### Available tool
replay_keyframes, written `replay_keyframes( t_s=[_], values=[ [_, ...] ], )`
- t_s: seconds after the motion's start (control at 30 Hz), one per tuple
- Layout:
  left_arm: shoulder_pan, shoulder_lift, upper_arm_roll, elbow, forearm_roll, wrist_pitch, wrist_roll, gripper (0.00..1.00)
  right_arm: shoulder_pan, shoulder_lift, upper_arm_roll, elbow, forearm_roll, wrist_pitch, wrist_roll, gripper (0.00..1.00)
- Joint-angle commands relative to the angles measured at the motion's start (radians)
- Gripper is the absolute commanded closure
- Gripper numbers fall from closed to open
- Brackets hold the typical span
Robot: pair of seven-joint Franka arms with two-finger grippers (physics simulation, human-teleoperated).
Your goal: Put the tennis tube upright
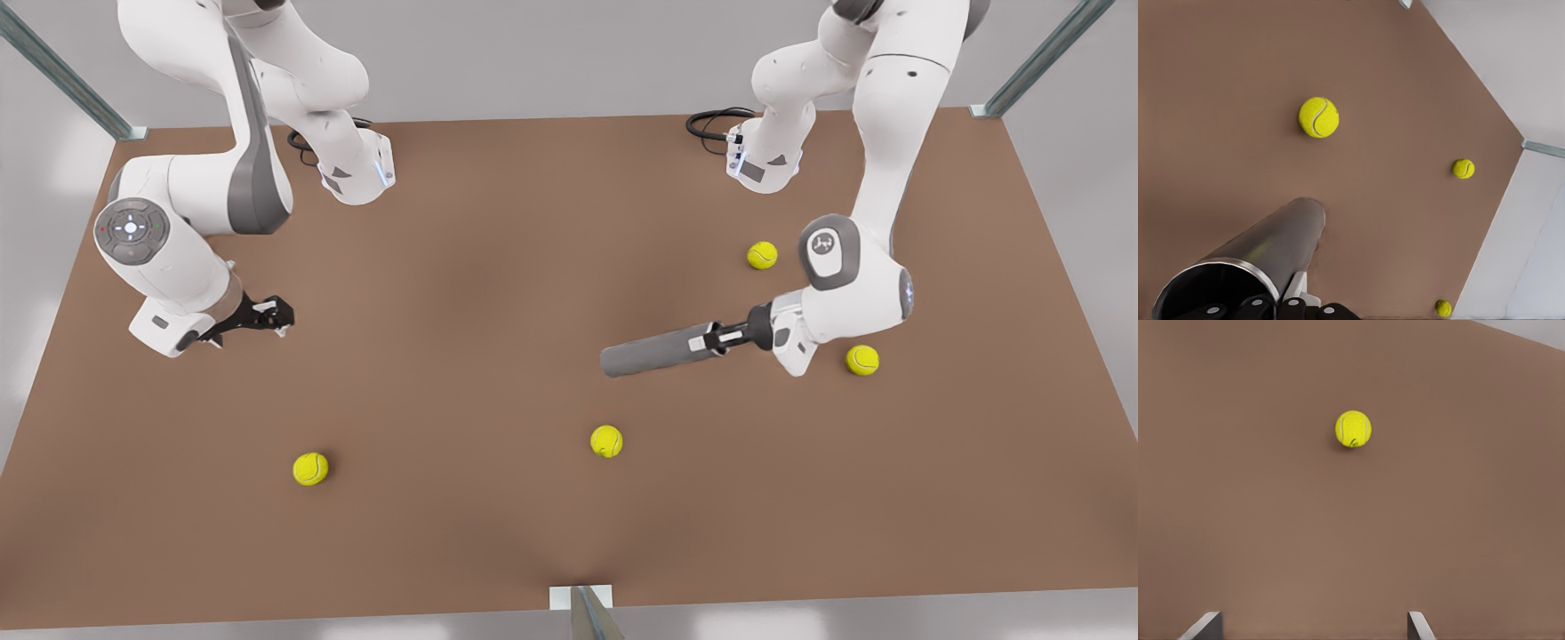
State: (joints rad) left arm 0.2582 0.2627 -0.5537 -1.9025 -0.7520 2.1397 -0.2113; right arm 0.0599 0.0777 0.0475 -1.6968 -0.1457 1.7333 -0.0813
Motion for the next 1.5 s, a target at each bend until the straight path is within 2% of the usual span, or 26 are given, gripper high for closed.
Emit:
replay_keyframes(
  t_s=[0.0,0.4,0.8,1.2,1.47],
  values=[
    [0.001,0.000,-0.002,0.013,0.123,-0.009,-0.023,0.79,0.001,0.001,0.000,0.000,0.000,0.003,0.000,0.00],
    [0.024,-0.019,0.000,0.109,0.454,-0.159,-0.120,0.79,-0.002,0.002,-0.002,0.005,-0.002,-0.011,0.006,0.00],
    [0.012,-0.034,-0.009,0.114,0.841,-0.178,-0.172,0.79,-0.011,0.017,-0.005,0.008,0.000,-0.001,0.029,0.00],
    [0.010,0.038,-0.005,0.115,1.004,-0.172,-0.200,0.79,-0.008,0.019,-0.005,0.006,0.000,-0.003,0.028,0.00],
    [0.010,0.067,-0.008,0.128,0.999,-0.169,-0.211,0.79,0.001,0.024,-0.003,0.006,0.000,-0.001,0.029,0.00]
  ],
)
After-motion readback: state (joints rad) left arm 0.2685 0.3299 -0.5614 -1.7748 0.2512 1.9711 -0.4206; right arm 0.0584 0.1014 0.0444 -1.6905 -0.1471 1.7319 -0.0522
